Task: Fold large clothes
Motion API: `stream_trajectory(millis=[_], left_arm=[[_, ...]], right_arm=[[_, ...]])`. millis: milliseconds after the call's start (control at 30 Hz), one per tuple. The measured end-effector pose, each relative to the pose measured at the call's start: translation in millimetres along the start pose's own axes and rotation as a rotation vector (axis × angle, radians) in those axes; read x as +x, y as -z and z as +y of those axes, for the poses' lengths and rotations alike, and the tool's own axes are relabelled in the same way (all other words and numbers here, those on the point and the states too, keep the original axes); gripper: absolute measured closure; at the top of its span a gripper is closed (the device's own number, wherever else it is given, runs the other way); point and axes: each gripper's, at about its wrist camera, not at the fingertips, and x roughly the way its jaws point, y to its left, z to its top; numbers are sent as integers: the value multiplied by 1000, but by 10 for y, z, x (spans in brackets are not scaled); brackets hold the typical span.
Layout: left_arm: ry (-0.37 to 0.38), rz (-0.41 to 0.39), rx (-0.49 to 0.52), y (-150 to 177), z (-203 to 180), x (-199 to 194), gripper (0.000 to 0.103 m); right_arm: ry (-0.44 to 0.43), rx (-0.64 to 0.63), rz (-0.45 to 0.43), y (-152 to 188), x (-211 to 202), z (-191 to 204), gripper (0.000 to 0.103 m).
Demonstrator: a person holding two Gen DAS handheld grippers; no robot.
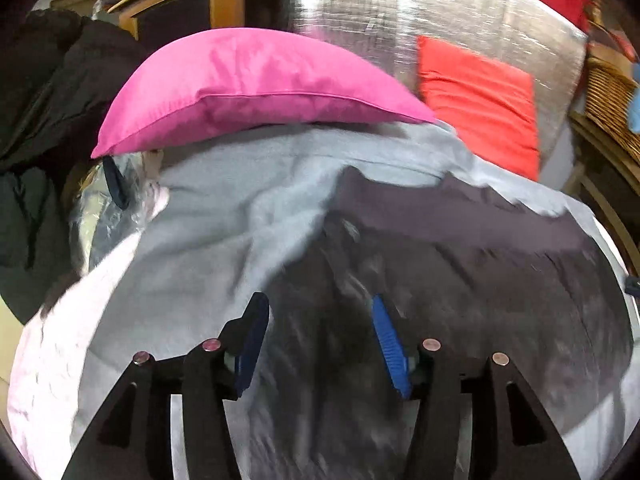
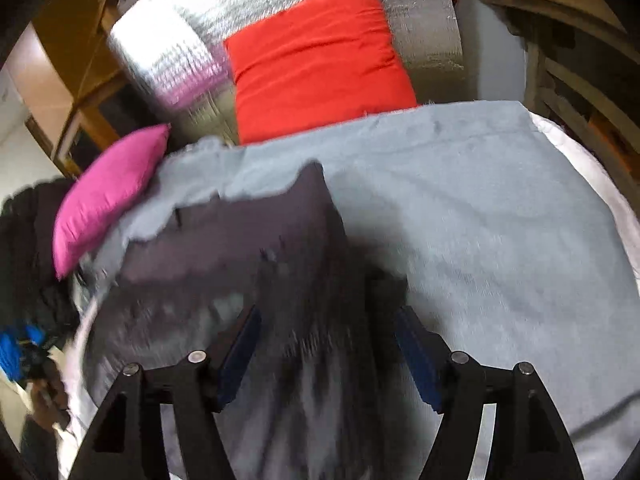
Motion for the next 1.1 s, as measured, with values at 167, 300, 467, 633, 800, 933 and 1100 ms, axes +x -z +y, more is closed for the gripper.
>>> stream_trajectory(millis=[167,300,467,633,800,933,1100], left_arm=[[33,-9,24,264,-245,-164,48],[-5,-64,-53,403,-110,-424,48],[20,-83,-30,532,-242,-370,47],[-36,25,3,702,-354,-17,46],[-6,-73,7,629,-465,-412,45],[36,-100,14,566,-681,-510,36],[47,-89,51,533,-1006,-362,36]], right_arm=[[83,-85,45,104,177,174,40],[119,-104,53,161,154,219,94],[188,-97,33,193,204,190,94],[174,-6,54,247,403,78,90],[188,28,-12,179,73,96,77],[57,48,-80,170,-203,391,56],[-84,-53,-111,364,-195,1045,25]])
